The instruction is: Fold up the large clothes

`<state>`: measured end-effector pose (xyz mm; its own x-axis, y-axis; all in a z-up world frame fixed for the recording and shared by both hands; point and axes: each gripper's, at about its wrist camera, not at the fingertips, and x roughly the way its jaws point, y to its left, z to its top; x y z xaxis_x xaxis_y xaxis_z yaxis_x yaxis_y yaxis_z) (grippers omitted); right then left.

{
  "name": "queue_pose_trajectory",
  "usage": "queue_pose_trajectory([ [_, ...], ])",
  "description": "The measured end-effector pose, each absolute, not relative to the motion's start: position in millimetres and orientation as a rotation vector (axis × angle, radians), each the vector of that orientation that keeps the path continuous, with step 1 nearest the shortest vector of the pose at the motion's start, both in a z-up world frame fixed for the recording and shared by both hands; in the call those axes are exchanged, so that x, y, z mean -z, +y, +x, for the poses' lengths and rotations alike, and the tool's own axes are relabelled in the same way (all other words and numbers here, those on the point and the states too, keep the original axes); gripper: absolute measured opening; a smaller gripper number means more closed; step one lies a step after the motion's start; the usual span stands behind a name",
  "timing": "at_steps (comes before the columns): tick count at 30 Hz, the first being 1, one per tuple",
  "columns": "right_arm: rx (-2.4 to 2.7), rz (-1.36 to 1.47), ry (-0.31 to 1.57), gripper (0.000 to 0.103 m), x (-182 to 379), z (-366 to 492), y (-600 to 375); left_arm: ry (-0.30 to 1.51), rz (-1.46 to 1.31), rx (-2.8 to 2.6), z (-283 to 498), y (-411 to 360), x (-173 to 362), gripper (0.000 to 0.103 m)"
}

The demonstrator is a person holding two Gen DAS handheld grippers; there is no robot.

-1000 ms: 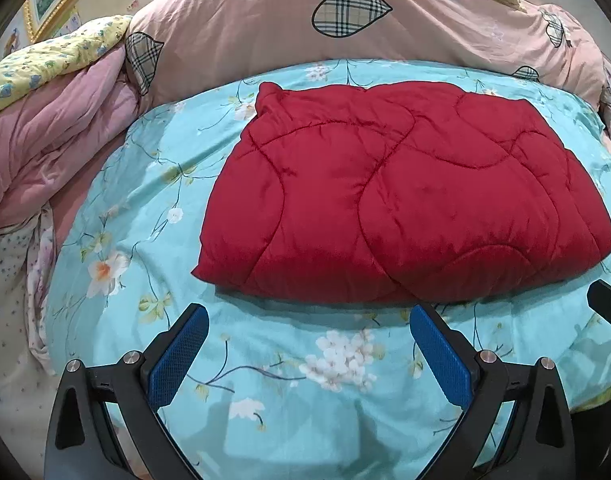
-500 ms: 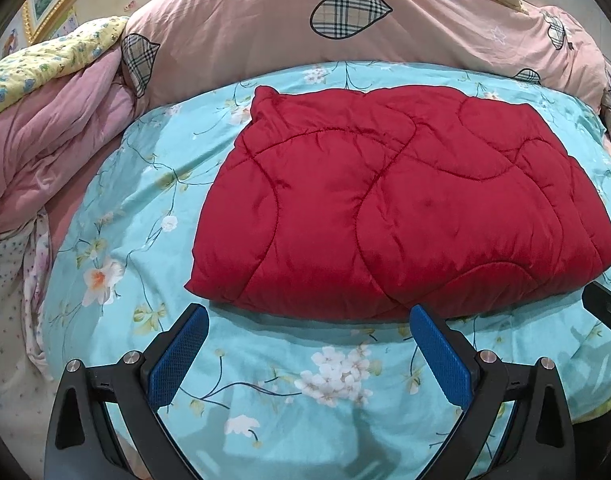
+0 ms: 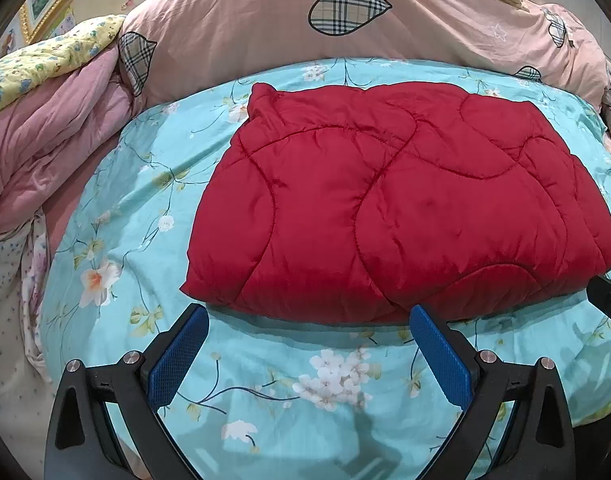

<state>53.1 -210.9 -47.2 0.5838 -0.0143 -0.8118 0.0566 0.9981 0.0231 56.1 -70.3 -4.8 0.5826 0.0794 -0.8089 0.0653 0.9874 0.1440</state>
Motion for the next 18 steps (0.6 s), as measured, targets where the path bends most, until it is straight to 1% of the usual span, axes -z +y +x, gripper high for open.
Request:
queue_pose_trajectory([
  [18, 0.043, 0.044, 0.945, 0.102, 46.8, 54.7, -209.9, 0.948, 0.165, -0.006, 57.7, -71.5, 4.3, 0.102],
])
